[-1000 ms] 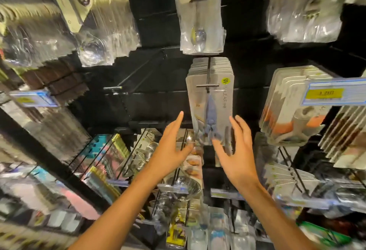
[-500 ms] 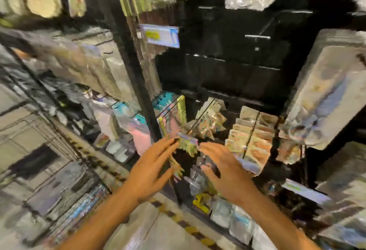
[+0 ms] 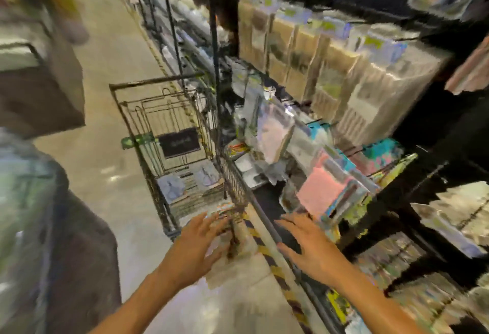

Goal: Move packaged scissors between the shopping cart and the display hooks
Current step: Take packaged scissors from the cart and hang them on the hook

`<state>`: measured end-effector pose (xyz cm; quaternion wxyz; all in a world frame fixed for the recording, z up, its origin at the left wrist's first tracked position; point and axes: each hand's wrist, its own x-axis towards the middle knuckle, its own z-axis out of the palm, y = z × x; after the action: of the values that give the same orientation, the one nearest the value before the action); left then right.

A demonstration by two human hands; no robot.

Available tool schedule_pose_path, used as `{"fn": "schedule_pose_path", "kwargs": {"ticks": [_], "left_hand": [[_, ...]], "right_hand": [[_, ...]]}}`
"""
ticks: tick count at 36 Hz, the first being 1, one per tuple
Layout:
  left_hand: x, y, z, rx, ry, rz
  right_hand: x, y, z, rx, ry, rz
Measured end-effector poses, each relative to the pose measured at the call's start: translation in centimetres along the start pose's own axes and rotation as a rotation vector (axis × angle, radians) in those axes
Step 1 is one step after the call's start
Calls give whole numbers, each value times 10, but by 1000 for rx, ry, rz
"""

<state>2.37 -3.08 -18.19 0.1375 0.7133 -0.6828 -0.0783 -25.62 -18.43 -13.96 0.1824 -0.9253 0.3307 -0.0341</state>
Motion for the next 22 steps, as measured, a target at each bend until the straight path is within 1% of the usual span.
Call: {"fn": "schedule_pose_path", "kwargs": {"ticks": [4,6,9,12,17,22], "left_hand": [[-32,-58,6,33,-28,-120],[-47,-80,12,-6,-34,-176],[-61,-104,22,-7,-58,-264],[-64,-116,31,-36,-118,-357],[-55,-133,40,-118,-198,-465],[-22,-145,41,-141,-198,-522]], "right_hand": [[47,-30,25,-5,-164,-26],[64,-37,39,-9,-231,-31],[85,-34,59,-2,-302,-18],[105,-30,71,-9,-371,-8],[145,-15,88,-24,-413,-23],[197,0,97,3,-453,-62]]}}
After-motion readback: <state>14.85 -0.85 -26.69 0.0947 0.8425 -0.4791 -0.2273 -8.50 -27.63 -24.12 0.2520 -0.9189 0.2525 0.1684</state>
